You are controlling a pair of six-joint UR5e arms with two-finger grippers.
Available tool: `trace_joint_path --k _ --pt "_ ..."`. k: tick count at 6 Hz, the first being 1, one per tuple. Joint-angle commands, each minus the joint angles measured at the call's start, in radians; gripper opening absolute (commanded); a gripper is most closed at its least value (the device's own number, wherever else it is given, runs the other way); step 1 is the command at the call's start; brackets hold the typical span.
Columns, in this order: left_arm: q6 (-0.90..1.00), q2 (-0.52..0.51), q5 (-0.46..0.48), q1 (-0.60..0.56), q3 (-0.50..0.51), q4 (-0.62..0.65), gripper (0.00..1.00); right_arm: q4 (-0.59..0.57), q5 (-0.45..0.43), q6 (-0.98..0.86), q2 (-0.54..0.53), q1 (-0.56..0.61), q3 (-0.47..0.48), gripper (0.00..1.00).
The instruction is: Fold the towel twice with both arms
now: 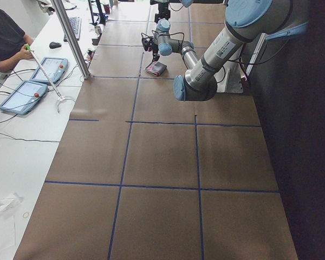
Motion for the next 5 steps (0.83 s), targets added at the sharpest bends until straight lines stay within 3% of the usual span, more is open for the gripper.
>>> trace_joint_path --k 1,3,5 --pt "0.196 0.242 -0.105 -0.065 -0.226 0.008 0.88 -0.001 0.0 -0.253 -0.056 0.036 -0.002 1.0" --pt "0.47 0.485 -0.269 -0.194 -0.388 0.012 0.88 0.002 0.002 -0.52 -0.139 0.13 -0.002 1.0" --pt "0.784 0.712 -0.459 -0.411 -0.458 0.011 0.88 0.001 0.014 -0.787 -0.231 0.227 -0.006 1.0"
